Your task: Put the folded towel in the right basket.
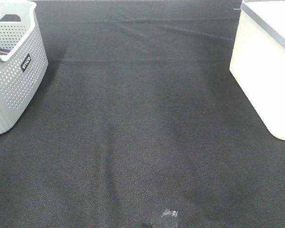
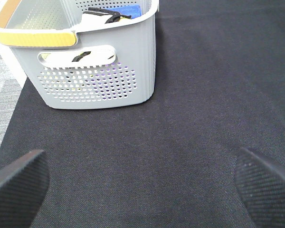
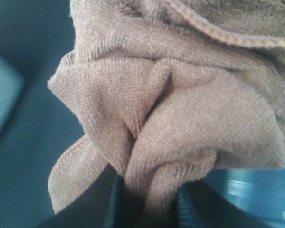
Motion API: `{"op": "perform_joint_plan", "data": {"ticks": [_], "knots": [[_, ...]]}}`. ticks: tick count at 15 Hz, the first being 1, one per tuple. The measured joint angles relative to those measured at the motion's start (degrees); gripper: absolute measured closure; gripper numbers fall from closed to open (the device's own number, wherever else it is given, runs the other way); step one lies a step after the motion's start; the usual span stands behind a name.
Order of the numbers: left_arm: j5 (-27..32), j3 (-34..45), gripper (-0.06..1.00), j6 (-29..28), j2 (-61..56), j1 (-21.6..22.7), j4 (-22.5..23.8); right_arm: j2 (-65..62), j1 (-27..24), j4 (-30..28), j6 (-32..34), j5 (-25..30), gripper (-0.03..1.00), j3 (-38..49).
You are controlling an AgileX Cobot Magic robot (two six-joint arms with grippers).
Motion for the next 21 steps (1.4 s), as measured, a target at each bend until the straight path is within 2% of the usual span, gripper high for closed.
{"op": "perform_joint_plan", "data": {"ticks": [2,3,6,8,9,10,11,12,14,17,21], "knots": [[0.0,0.0,-0.05,0.0,0.0,0.0,0.0,0.17,-8.88,-3.15,-0.23,0.0,0.72,0.0],[0.0,0.0,-0.05,0.0,0.0,0.0,0.0,0.17,-8.88,-3.15,-0.23,0.0,0.72,0.0],[0.0,0.0,-0.05,0.0,0.0,0.0,0.0,4.93,-17.53,-5.1,-0.34,0.0,0.72,0.0],[0.0,0.0,-0.05,0.0,0.0,0.0,0.0,9.45,-19.48,-5.56,-0.4,0.0,0.72,0.0],[0.0,0.0,-0.05,0.0,0.0,0.0,0.0,11.17,-19.6,-5.9,0.0,0.0,0.66,0.0],[0.0,0.0,-0.05,0.0,0.0,0.0,0.0,12.78,-19.6,-6.53,1.95,0.0,0.36,0.97],[0.0,0.0,-0.05,0.0,0.0,0.0,0.0,13.06,-19.6,-7.33,2.18,0.0,0.16,2.01],[0.0,0.0,-0.05,0.0,0.0,0.0,-0.06,13.12,-19.54,-7.85,2.18,0.0,0.07,2.29],[0.0,0.0,-0.05,0.0,0.0,0.0,-0.06,13.12,-19.54,-8.65,2.18,0.0,0.01,2.64],[0.0,0.0,-0.05,0.0,0.0,0.0,-0.06,12.15,-18.68,-7.45,2.18,0.0,0.0,2.69],[0.0,0.0,-0.05,0.0,0.0,0.0,-0.06,3.72,-6.99,-13.18,2.06,-0.17,0.0,8.37]]}}
